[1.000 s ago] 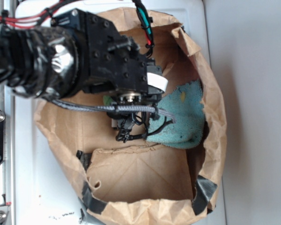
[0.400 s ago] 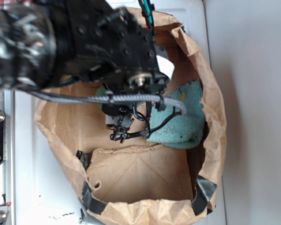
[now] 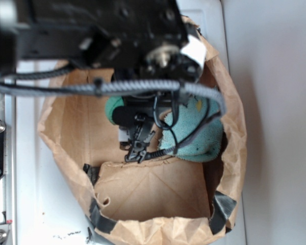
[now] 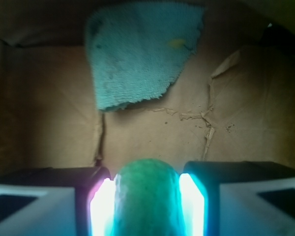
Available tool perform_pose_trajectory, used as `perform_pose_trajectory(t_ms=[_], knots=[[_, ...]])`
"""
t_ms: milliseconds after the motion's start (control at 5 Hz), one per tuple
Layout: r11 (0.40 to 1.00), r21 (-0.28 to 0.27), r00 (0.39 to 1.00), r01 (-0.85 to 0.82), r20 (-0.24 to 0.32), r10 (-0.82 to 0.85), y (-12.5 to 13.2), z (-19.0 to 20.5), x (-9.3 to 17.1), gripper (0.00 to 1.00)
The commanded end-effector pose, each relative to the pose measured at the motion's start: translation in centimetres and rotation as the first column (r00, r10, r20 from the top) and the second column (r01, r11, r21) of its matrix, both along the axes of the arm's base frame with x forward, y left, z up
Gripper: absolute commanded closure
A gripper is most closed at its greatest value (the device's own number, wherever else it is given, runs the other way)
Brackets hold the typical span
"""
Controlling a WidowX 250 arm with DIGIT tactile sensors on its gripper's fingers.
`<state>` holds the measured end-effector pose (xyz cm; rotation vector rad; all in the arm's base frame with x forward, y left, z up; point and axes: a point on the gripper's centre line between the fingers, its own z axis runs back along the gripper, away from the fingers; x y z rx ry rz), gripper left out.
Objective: Grab the green ball.
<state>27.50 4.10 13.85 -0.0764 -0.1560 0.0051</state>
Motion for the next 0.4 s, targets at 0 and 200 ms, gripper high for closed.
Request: perform_pose_trajectory(t_ms=[0, 200], knots=[[0.999, 0.0, 0.996, -0.033, 0.086, 0.033, 0.63, 5.2, 0.59, 1.0], [0.999, 0.028, 0.991, -0.045, 0.125, 0.042, 0.42, 5.01, 0.33, 1.0]])
